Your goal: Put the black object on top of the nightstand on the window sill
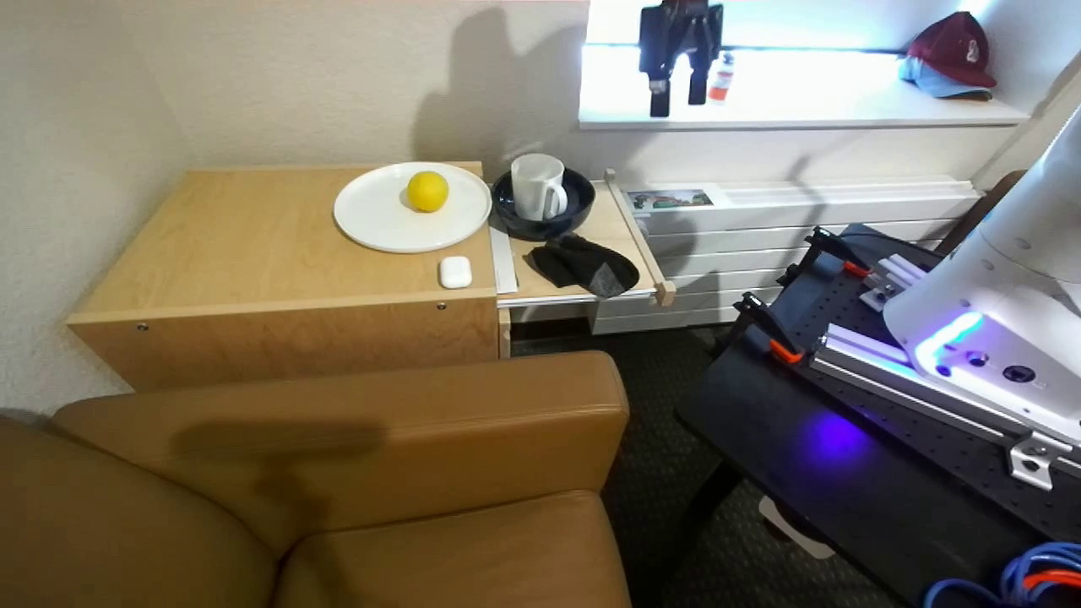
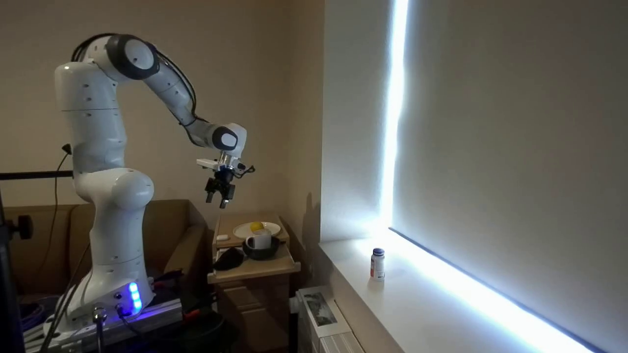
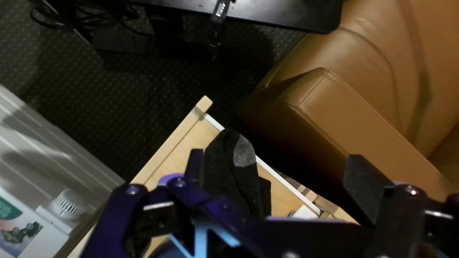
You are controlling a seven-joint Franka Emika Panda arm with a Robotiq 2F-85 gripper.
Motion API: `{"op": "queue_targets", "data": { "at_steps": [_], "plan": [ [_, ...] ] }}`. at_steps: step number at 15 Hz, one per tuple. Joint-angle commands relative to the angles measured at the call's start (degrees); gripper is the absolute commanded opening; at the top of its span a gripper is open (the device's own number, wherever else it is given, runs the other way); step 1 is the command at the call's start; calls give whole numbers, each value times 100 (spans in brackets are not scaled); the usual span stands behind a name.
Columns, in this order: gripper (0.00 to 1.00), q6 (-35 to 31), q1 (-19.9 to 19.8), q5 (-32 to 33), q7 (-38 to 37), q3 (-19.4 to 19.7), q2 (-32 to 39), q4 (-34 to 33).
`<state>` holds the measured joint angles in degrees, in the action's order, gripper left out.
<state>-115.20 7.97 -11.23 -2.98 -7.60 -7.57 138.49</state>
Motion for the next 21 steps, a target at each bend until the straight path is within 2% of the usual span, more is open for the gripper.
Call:
{"op": "queue_targets", "data": {
  "at_steps": [1, 2, 7, 9, 12, 15, 17, 21],
  "plan": [
    [100, 134, 11, -359, -674, -45, 799, -672],
    [100, -31, 12, -176, -428, -48, 549, -320],
    [100, -27, 18, -185, -469, -50, 669, -424],
    [100, -220, 30, -424, -757, -62, 1066, -601],
    [100, -857, 170, -778, -1104, -190, 1456, -485],
    [100, -1655, 422, -613, -1875, -294, 1858, -375],
    [100, -2094, 691, -53, -2729, -229, 2141, -326],
    [100, -2647, 1233, 1305, -4778, 197, 2601, -269]
  ]
}}
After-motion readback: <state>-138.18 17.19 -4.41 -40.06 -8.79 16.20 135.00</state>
